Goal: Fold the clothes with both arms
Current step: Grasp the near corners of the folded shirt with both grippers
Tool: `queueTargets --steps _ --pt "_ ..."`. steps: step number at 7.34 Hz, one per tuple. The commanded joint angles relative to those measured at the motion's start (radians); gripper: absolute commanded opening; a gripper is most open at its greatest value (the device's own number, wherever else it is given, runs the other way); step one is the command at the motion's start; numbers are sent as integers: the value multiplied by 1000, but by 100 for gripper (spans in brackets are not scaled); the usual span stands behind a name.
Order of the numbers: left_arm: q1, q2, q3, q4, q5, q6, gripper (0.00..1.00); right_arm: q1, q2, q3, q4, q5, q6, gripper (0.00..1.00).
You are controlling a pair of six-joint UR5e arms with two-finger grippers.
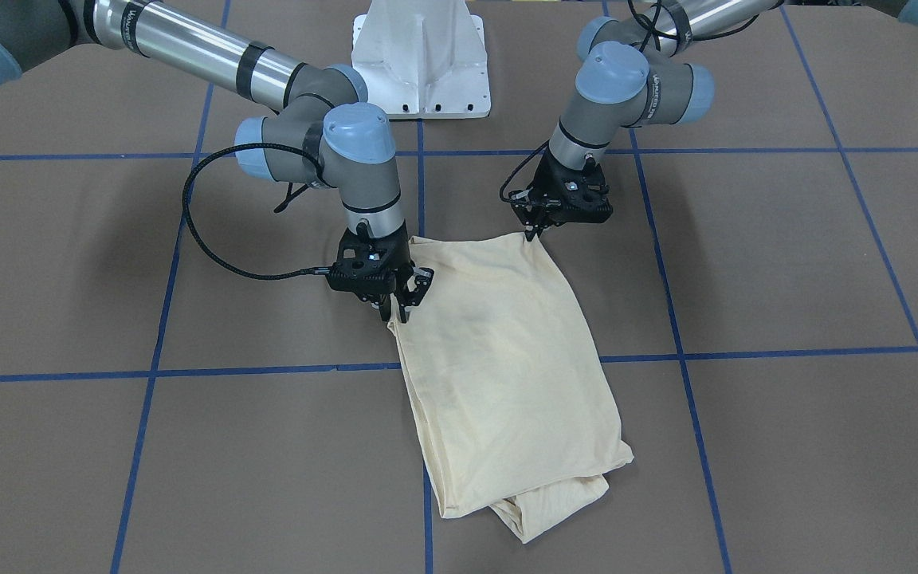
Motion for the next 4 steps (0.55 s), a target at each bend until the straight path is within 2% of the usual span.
queueTargets --steps 1,4 --pt "0 0 -1 0 0 0 0 0 1 -1 0 -8 2 31" --pt "0 0 -4 0 0 0 0 -5 1 -8 0 -8 0 33"
